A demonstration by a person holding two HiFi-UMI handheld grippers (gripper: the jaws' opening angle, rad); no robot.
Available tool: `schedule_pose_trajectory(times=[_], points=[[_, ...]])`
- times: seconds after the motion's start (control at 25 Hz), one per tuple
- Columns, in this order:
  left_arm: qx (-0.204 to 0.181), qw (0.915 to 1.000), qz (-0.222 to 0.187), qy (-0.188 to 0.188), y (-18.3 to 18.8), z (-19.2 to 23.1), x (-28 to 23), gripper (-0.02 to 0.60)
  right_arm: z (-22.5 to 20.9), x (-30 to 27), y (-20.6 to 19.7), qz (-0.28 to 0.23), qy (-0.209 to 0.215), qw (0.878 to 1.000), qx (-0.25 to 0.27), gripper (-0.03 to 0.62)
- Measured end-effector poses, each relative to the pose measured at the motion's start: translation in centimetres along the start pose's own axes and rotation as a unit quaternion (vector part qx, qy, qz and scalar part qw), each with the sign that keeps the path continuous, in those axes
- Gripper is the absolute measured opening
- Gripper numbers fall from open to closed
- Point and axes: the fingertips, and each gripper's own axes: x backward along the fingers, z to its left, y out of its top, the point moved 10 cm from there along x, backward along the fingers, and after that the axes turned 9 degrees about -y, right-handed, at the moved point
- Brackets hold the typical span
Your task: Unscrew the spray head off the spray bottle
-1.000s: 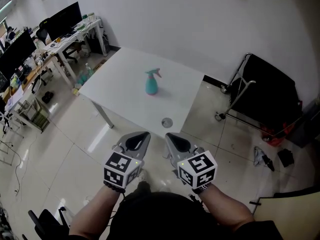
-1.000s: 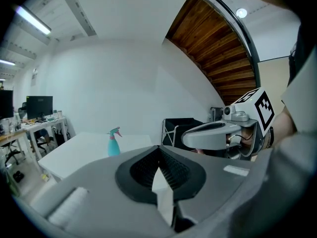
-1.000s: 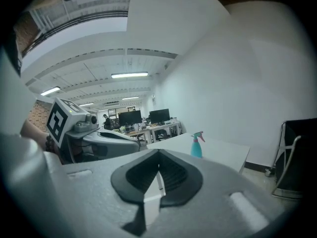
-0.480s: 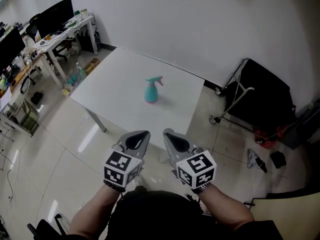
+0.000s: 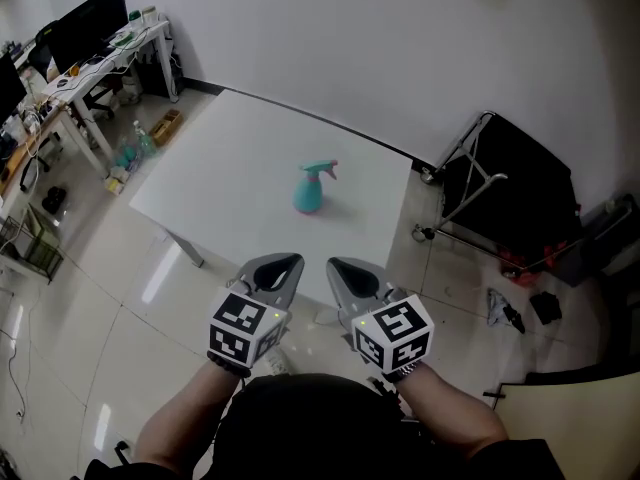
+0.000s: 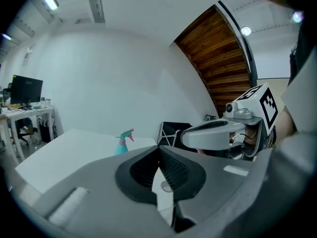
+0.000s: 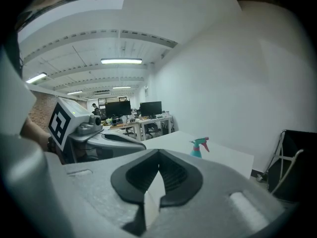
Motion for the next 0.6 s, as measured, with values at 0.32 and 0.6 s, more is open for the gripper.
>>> schedule_pose_trajectory(times=[0.32,0.6], points=[[0.001,0.9998,0.005,-0.021,0.1,2.1,-0.4,0.017,0.4,-1.6,0.5,0.007,-0.018,1.000,-0.001,-0.009],[0.006,0.9997,0.014,-0.019,0.1,3.2,-2.1,0.017,-1.0,-3.0,0.4,0.011,-0.013,1.000,-0.007,-0.010]])
